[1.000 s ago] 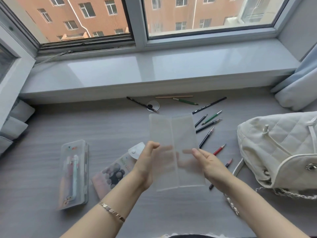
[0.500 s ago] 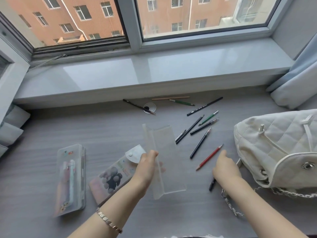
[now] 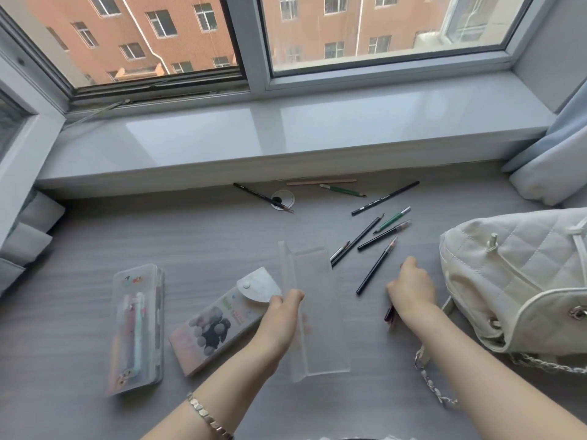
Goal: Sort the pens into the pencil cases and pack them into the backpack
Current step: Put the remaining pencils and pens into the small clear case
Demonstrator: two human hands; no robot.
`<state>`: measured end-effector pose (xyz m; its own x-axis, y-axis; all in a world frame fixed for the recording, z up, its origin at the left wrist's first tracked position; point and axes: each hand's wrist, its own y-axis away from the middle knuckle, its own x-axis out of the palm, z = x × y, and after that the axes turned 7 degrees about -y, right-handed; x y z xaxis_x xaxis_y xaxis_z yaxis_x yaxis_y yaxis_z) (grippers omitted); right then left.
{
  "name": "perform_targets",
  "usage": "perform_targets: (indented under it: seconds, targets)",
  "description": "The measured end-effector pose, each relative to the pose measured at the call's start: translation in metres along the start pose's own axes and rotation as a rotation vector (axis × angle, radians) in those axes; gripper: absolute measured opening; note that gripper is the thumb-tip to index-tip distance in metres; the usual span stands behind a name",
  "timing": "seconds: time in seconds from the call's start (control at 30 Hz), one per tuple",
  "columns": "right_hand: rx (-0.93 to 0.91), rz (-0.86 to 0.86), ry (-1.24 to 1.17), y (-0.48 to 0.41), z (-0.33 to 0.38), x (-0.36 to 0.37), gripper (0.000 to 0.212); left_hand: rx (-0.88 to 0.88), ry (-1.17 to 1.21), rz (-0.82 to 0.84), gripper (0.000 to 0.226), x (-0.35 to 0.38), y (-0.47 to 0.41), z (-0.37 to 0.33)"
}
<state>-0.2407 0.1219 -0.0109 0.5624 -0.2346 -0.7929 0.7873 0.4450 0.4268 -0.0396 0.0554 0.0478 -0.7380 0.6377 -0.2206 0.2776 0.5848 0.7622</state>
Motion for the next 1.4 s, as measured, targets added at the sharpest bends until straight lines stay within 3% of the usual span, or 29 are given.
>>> perform_targets:
  seconds: [0.13,0.27,0.33,0.43,0.5,0.57,0.67,0.73,0.87,1.1,1.17,1.4]
  targets:
    - [-0.126,0.02,-0.244,0.013,0.006,-0.017,0.033,-0.021,-0.013,-0.011,0.071,0.001,0.004,-0.004]
    - [-0.482,0.005,-0.403,0.053,0.045,-0.02,0.028,-0.033,-0.05,0.004,0.051,0.008,0.006,-0.011]
    - [-0.636,0.072,-0.362,0.071,0.058,-0.009,0.028,-0.005,-0.064,0.035,0.07,0.012,0.003,-0.013]
    - [-0.683,0.177,-0.287,0.074,0.06,0.002,0.026,0.02,-0.061,0.037,0.087,0.014,-0.008,-0.012]
    - [-0.642,0.014,-0.402,0.059,0.06,-0.004,0.016,0.013,-0.048,0.008,0.079,0.011,-0.007,-0.018]
    - [-0.461,-0.16,-0.437,0.029,0.054,-0.011,0.016,0.012,-0.047,-0.013,0.061,0.007,-0.009,-0.02]
    - [-0.082,-0.034,-0.2,-0.009,0.037,-0.014,0.034,0.017,-0.042,-0.025,0.059,0.003,-0.014,-0.023]
    - [0.009,0.046,-0.101,-0.02,0.027,-0.008,0.036,0.021,-0.047,-0.042,0.052,0.001,-0.017,-0.025]
    - [0.057,0.038,-0.035,-0.036,0.027,-0.002,0.04,0.004,-0.073,-0.062,0.053,-0.001,-0.022,-0.031]
    - [0.203,0.013,-0.311,-0.078,0.044,-0.012,0.019,-0.008,-0.073,-0.046,0.078,-0.002,-0.025,-0.038]
    - [0.239,-0.018,-0.353,-0.084,0.047,-0.014,0.018,-0.003,-0.069,-0.039,0.074,-0.002,-0.027,-0.038]
    - [0.155,0.013,-0.166,-0.076,0.051,-0.024,0.032,-0.002,-0.057,-0.047,0.079,-0.004,-0.028,-0.043]
